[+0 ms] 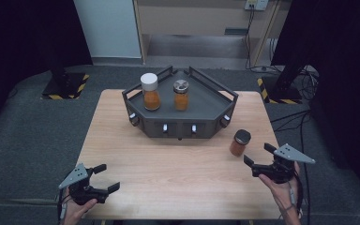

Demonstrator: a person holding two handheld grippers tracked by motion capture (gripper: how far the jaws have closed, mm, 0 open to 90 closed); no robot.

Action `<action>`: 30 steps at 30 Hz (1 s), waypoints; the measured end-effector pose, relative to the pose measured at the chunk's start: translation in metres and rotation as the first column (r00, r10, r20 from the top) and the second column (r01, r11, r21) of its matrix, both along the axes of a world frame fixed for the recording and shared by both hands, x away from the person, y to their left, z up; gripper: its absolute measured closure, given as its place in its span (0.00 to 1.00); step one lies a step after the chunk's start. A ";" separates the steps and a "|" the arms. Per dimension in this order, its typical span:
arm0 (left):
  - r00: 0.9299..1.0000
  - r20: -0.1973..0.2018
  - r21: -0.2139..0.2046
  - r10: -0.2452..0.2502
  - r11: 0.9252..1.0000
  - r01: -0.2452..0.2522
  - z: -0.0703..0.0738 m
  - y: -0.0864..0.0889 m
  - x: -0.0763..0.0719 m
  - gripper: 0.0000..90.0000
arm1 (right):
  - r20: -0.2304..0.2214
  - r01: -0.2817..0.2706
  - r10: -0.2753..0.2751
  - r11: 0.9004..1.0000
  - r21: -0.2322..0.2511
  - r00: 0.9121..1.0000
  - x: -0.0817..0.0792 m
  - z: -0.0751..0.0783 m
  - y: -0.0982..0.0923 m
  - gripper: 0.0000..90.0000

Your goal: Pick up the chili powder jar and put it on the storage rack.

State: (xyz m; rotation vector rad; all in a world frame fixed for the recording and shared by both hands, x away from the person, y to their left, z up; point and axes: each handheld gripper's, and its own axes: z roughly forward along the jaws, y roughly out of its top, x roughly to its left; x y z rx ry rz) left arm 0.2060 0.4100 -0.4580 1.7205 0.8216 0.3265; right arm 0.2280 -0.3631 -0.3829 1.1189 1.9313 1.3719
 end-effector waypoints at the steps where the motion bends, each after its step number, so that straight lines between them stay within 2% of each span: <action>1: 1.000 0.000 0.000 -0.001 1.000 0.001 0.000 0.000 0.000 0.01 | -0.004 0.001 -0.001 1.000 -0.009 1.000 0.003 0.000 0.002 0.04; 12: 1.000 -0.002 -0.005 0.004 1.000 -0.004 0.000 0.000 0.000 0.01 | -0.069 0.027 -0.029 0.999 -0.024 0.997 0.038 -0.007 0.010 0.05; 14: 1.000 -0.004 -0.001 0.004 1.000 -0.004 0.000 0.000 0.001 0.01 | -0.071 0.043 -0.047 0.997 -0.057 0.996 0.046 -0.006 0.015 0.05; 16: 1.000 -0.003 -0.003 0.004 1.000 -0.004 -0.001 0.000 0.000 0.01 | -0.076 0.045 -0.049 0.997 -0.055 0.996 0.052 -0.008 0.015 0.06; 20: 1.000 -0.004 -0.003 0.005 1.000 -0.005 0.000 0.001 0.000 0.01 | -0.097 0.047 -0.052 0.998 -0.044 0.994 0.061 -0.011 0.015 0.06; 30: 1.000 -0.009 -0.003 0.009 1.000 -0.009 -0.001 0.001 0.001 0.01 | -0.104 0.061 -0.066 0.997 -0.051 0.992 0.074 -0.016 0.019 0.08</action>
